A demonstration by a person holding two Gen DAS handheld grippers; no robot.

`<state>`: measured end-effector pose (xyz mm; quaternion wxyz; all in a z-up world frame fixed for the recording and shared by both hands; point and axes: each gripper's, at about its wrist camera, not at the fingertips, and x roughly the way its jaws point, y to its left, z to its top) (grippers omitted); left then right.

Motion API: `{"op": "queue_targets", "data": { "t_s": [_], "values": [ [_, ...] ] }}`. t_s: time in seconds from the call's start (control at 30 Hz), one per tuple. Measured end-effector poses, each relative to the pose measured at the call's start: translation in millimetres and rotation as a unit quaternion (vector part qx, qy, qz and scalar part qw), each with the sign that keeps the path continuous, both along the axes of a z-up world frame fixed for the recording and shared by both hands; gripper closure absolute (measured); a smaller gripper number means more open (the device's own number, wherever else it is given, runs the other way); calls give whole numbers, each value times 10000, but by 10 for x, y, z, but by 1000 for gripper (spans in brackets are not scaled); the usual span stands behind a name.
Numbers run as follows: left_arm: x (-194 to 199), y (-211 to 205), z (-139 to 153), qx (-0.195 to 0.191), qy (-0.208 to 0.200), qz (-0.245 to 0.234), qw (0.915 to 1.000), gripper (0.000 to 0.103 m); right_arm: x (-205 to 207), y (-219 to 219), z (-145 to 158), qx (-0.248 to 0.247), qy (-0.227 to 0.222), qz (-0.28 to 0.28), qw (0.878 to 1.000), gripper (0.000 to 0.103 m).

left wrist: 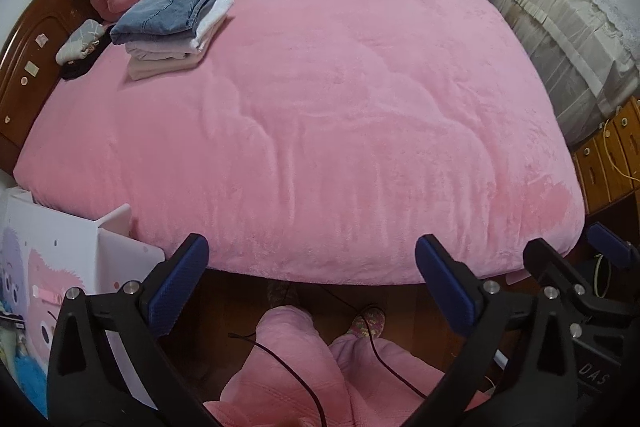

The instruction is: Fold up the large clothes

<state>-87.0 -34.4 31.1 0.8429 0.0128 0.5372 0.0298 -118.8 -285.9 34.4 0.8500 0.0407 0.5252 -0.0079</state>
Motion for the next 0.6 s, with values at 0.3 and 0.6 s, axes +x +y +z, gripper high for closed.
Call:
{"op": "queue_targets", "data": {
  "t_s": [0.3,0.6],
  "values": [
    [-44,11,29,-50,-52,9,10000,1,-55,118,162,-57,-109,-16,9999,0],
    [-69,-32,47,-61,-76,35,9999,1,-83,76,231,-124,-165,19,9998,0]
  ]
}}
